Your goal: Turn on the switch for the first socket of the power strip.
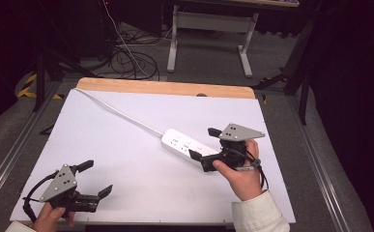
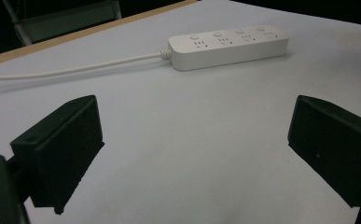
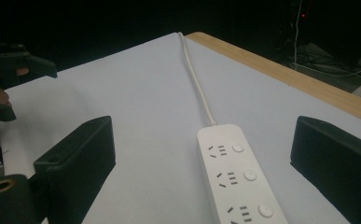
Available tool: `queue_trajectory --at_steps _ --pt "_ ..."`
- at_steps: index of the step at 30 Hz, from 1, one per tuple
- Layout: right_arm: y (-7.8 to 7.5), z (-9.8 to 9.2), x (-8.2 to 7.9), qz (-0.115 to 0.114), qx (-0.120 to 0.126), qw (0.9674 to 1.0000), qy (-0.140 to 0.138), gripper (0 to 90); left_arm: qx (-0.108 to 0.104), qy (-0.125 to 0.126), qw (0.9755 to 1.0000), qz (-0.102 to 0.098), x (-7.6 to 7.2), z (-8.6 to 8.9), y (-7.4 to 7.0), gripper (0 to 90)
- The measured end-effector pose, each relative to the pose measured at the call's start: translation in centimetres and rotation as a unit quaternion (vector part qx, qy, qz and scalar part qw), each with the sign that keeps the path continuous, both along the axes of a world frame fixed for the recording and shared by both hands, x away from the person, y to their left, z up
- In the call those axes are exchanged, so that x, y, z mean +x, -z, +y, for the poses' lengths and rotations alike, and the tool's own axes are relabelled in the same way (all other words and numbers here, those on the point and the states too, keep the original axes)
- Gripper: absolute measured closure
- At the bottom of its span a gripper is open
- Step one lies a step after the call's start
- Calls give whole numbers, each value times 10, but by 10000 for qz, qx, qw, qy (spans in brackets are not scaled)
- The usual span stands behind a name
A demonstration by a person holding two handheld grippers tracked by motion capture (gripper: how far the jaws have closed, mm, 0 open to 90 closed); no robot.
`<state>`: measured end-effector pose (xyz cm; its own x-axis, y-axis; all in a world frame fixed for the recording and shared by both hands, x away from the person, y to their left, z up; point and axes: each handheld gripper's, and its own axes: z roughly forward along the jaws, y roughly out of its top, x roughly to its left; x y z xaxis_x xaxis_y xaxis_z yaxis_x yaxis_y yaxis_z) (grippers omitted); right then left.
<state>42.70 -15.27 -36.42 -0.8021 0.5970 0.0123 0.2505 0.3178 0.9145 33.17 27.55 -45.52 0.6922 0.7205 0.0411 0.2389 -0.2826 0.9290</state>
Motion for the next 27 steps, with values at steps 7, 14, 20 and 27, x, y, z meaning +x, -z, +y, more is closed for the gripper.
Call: queue_trajectory --at_steps 7,14,20,27 --pt "11 -14 -9 16 -346 9994 -1 75 -24 24 10000 -18 0 1 0 37" --pt "22 -25 -19 23 -284 9996 79 74 -74 10 10000 16 -1 0 0 37" --pt "36 -38 -25 169 -182 9996 142 73 -67 14 10000 8 -1 1 0 38" --pt "54 -50 -31 177 -101 9995 236 70 -61 26 10000 -5 -1 0 -1 38"
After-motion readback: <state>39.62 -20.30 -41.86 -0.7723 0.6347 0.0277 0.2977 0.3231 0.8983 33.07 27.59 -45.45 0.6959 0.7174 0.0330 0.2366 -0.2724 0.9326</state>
